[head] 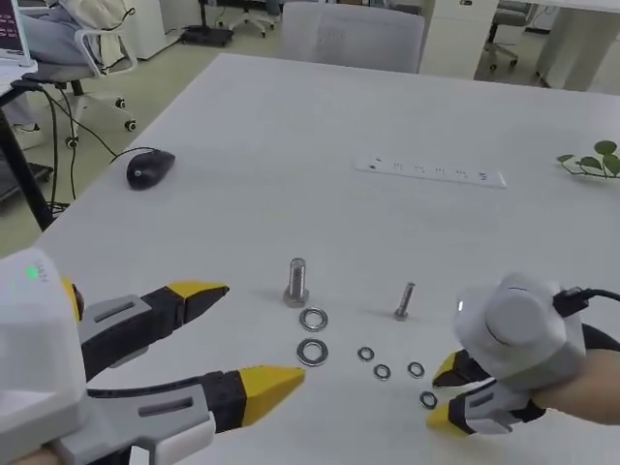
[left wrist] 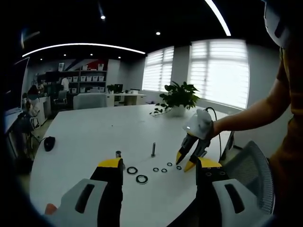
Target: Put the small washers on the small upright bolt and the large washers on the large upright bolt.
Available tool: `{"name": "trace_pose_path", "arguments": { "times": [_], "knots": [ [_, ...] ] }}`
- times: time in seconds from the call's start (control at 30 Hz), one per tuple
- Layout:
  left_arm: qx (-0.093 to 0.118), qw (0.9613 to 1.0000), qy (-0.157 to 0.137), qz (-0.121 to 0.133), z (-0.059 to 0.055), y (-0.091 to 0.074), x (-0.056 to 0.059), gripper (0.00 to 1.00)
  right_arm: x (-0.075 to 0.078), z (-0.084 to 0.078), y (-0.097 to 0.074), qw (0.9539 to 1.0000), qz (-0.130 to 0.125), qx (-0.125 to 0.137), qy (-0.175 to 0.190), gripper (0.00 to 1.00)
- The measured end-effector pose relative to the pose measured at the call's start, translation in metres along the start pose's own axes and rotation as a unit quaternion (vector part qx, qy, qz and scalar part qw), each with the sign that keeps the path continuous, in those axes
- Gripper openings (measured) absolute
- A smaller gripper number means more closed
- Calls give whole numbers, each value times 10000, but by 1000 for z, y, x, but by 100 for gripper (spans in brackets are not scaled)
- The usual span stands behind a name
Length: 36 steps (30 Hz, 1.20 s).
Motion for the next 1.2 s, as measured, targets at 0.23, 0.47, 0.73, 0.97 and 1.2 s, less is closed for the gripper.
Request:
{"name": "trace_pose_path", "arguments": {
  "times": [0.23,0.47,0.73,0.97,1.2],
  "knots": [
    [-20,10000,-10,3,-2,1,3,61,3,5,0,9993,235,-158,-230,26],
    [41,10000,-6,17,0,0,5,61,6,6,1,9990,248,-208,-300,22],
    [68,10000,-12,71,0,-3,6,61,6,8,1,9976,297,-265,-568,17],
    [87,9999,-13,101,-1,-5,6,61,8,9,1,9968,303,-327,-666,15],
    [68,9999,-10,98,-1,-5,7,61,9,7,1,9982,234,-257,-485,13]
  ]
}}
Point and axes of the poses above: the centre of the closed fingertips' face, and the gripper's own axes: y roughly forward along the fingers, x roughly to its right, z roughly out of its top, the point moved 9 cm from there along -y, roughly backward along the fingers, and after that the axes turned 15 degrees about -y, right-handed, at the moved point
